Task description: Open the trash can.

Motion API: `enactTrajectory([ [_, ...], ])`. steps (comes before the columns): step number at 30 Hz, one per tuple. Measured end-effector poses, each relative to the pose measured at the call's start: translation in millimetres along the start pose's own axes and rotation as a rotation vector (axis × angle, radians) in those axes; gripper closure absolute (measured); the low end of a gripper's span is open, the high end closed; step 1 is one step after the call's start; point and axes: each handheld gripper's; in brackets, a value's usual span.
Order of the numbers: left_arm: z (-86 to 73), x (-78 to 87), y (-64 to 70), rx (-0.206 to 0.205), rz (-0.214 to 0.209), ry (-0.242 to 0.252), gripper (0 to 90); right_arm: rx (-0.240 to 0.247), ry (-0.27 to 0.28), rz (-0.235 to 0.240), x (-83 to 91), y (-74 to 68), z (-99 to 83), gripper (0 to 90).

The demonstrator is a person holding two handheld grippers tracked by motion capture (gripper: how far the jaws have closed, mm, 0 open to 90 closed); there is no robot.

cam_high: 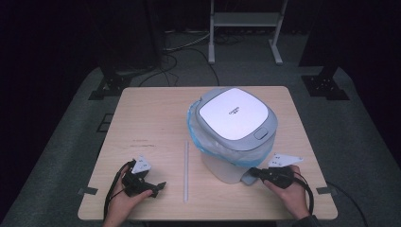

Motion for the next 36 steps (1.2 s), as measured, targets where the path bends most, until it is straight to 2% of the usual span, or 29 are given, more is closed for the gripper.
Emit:
enactTrajectory([
  [8, 0.0, 0.0, 0.0, 0.000, 0.000, 0.000, 0.0, 0.006, 0.008, -0.005, 0.0, -0.5, -2.8, 89.8],
  [36, 0.4, -0.4, 0.0, 0.010, 0.018, -0.002, 0.0, -0.026, 0.018, -0.002, -0.6, 1.4, -7.7, 89.9],
])
Point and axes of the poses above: each handheld gripper's, and its own axes: x roughly backward along the jaws, z roughly out of its top, y roughly to its right, and after that the axes turned 12 degrees about y, right-handed
